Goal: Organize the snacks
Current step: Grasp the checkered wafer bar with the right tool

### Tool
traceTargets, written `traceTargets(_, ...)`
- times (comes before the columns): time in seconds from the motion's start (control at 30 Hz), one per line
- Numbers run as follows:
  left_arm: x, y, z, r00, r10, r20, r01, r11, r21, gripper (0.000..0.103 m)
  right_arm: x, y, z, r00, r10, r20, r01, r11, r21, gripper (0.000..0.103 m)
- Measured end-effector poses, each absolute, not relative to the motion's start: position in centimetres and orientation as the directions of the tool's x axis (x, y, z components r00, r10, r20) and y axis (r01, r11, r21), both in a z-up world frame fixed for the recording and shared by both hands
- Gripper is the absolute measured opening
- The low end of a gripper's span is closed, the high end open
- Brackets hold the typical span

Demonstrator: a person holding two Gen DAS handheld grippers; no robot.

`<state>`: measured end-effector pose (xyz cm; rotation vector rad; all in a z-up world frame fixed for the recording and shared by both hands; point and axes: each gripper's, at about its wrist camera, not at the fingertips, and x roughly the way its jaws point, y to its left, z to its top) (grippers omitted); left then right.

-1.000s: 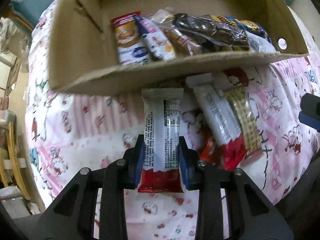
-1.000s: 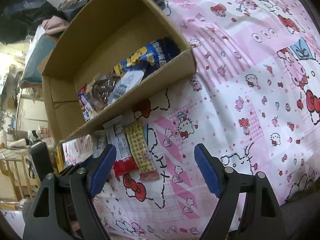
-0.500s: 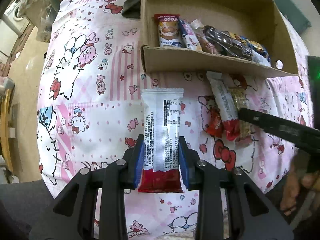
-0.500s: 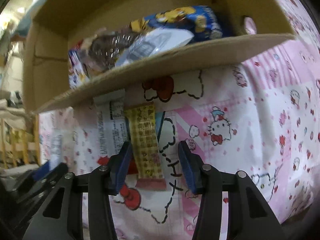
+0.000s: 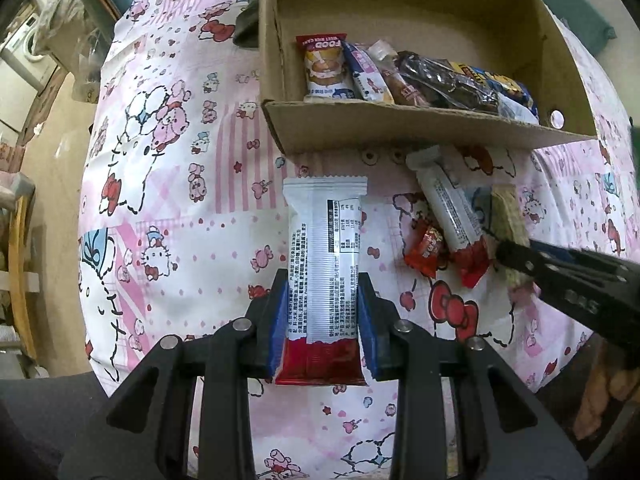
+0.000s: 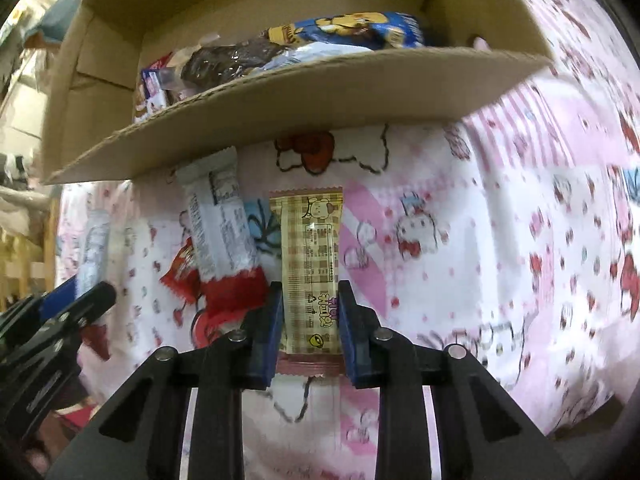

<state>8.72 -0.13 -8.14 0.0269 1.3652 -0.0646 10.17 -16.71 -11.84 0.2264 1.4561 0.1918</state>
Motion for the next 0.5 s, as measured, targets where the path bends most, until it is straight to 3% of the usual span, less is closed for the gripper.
traceTargets(0.5, 8.1, 0.0, -6.8, 0.236, -0.013, -0.972, 0.06, 0.998, 0.001, 0.028, 8.3, -17.5, -5.9, 0.181, 0.356, -0.917, 0.001, 0.932, 0.362, 0.027)
